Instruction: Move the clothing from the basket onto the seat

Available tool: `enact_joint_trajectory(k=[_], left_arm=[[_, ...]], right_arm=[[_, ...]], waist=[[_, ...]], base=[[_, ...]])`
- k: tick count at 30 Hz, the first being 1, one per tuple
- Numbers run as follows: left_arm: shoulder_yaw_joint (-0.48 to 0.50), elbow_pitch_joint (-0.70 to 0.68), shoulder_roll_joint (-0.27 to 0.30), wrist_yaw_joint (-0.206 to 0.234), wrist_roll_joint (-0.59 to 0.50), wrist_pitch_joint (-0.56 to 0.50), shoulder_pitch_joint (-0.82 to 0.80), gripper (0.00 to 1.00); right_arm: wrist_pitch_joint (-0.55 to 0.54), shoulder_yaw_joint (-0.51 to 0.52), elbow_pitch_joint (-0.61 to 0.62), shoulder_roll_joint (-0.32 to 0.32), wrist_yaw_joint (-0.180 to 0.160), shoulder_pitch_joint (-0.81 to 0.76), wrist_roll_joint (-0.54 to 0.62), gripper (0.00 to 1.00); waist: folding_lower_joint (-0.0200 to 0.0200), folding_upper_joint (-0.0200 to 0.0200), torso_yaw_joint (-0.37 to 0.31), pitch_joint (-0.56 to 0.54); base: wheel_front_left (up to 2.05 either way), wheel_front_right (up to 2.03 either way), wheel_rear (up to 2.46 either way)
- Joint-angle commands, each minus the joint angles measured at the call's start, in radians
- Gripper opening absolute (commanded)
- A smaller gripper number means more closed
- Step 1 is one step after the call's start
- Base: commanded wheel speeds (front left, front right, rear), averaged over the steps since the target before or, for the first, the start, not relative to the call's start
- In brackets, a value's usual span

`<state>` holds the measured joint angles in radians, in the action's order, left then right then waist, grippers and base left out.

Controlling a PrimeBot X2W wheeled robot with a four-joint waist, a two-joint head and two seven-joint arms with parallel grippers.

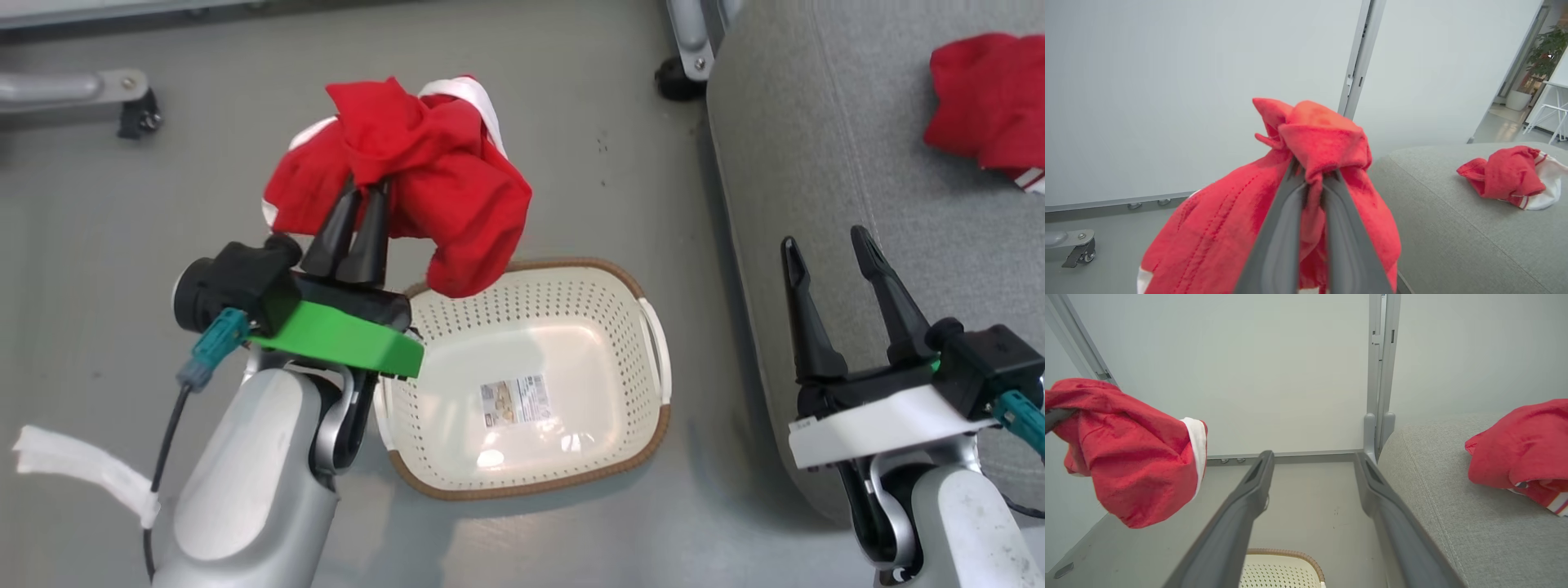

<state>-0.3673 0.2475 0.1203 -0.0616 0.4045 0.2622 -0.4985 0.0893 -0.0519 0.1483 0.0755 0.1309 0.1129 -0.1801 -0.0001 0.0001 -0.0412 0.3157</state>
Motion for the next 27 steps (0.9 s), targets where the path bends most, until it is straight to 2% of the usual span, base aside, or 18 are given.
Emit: enact_joint_trajectory(k=[1,6,12,19,27], left_arm=[[0.015,-0.027,0.001,0.005,0.009,0.003,0.027,0.00],[0.060,-0.141,0.007,0.005,-0.006,0.003,0.088,0.00],[0.051,-0.223,0.009,0.019,-0.014,0.003,0.179,0.00],[0.027,-0.271,0.007,0.035,-0.001,-0.012,0.264,0.00],[-0.001,-0.286,0.005,0.033,0.005,-0.034,0.298,0.00]], right_arm=[[-0.006,0.004,0.007,0.000,0.000,-0.021,0.005,1.00],[-0.028,0.004,0.017,-0.003,0.000,-0.063,0.007,1.00],[-0.054,-0.010,0.028,0.003,0.000,-0.110,0.009,1.00],[-0.075,-0.024,0.033,0.000,0.000,-0.161,0.001,1.00],[-0.088,-0.028,0.036,-0.005,0.000,-0.194,-0.008,1.00]], waist=[[0.0001,-0.0001,0.047,-0.064],[0.0001,-0.0001,0.054,-0.110],[0.0001,-0.0001,0.052,-0.161],[0.0001,-0.0001,0.054,-0.217],[0.0001,-0.0001,0.058,-0.249]], base=[[0.00,0.00,0.00],[0.00,0.00,0.00],[0.00,0.00,0.00],[0.00,0.00,0.00],[0.00,0.00,0.00]])
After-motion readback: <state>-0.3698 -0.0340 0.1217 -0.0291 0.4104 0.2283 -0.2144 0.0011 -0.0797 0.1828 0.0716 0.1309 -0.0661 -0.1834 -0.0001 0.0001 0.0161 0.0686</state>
